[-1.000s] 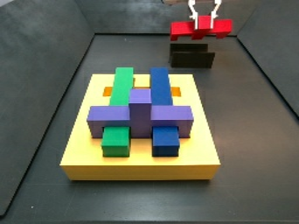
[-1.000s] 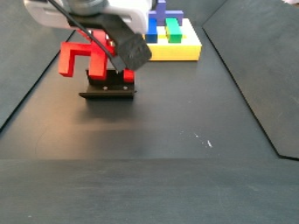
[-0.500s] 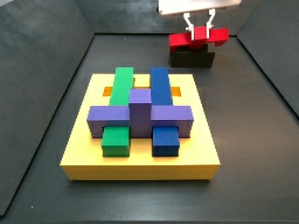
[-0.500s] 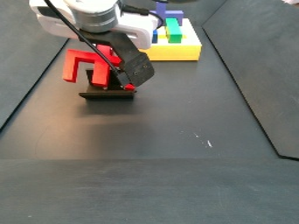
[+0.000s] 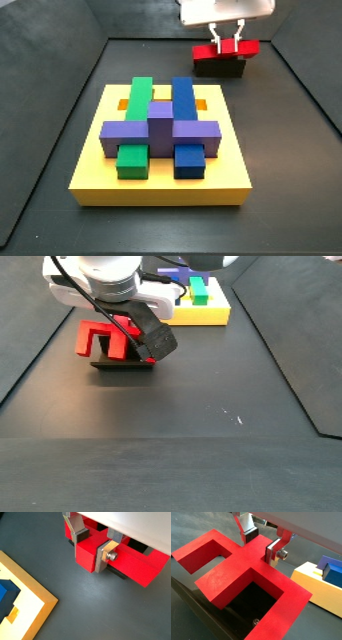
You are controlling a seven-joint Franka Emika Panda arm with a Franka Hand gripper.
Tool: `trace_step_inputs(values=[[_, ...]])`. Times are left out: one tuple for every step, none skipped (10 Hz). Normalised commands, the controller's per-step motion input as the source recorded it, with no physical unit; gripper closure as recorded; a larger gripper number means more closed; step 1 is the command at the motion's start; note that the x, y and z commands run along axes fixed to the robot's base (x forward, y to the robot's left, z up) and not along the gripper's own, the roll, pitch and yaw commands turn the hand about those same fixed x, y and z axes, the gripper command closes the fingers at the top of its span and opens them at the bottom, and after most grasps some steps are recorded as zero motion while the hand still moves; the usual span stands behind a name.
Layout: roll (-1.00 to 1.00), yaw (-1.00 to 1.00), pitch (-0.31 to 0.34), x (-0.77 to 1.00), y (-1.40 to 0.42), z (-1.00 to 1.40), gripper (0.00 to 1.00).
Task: Pick up the red object. Move up. Place the red object on the fixture. Regrasp the red object. Move to above the board. Insert the red object.
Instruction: Place the red object on the fixture, then regrasp the red object.
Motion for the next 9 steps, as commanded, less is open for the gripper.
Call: trace_step_inputs(values=[[0.25, 0.0, 0.0, -0.07, 0.0, -0.17, 1.0], [0.02, 0.0, 0.0, 0.0, -0.01, 0.0, 1.0], [0.03, 0.0, 0.0, 0.0, -0.03, 0.0, 1.0], [0.15, 0.0, 0.023, 0.0, -0.11, 0.0, 1.0], [0.0, 0.0, 0.0, 0.0, 0.0, 0.0, 0.0], [-0.01, 0.0, 0.0, -0.09, 0.0, -0.09, 0.0], [0.44, 0.0, 0.0, -0.04, 0.0, -0.07, 0.0], [0.73, 0.0, 0.037, 0.02, -0.05, 0.12, 0.0], [0.27, -0.07, 0.106, 0.16, 0.01, 0.39, 0.0]])
